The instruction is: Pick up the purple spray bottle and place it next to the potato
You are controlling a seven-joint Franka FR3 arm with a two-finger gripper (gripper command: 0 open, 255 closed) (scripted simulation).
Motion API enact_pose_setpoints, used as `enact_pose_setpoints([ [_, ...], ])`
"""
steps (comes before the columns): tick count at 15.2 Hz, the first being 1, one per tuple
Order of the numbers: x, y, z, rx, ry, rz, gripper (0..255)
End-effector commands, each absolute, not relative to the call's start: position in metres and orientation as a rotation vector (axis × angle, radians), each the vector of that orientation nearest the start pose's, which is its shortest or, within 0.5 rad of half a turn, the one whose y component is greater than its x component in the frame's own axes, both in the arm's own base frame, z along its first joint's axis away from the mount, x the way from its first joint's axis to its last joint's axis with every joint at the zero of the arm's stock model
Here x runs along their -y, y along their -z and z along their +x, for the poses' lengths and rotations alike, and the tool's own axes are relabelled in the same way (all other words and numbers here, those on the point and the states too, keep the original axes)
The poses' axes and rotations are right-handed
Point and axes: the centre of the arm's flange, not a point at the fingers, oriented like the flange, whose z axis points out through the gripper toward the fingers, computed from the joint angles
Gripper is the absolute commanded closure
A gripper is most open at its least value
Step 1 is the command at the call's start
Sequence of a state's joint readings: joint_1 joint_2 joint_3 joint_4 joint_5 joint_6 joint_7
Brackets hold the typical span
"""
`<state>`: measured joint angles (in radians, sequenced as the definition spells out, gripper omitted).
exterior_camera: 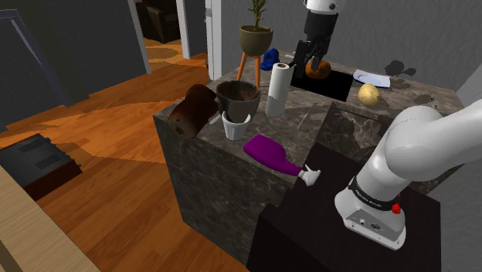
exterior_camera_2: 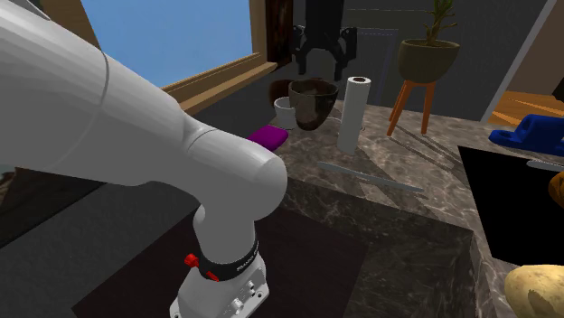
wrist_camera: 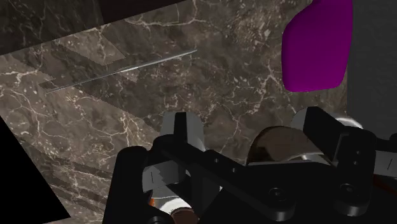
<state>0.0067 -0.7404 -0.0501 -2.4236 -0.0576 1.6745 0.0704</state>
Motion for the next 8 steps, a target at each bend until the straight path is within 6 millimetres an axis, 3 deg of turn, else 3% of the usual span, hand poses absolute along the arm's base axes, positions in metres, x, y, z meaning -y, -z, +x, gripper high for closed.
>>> enact_pose_setpoints([
  [1,0.023,-0.553,0.325,-0.149,-0.014,-3.162,0],
  [8,-0.044,-0.494,0.29,-0.054,0.028,-3.18,0],
])
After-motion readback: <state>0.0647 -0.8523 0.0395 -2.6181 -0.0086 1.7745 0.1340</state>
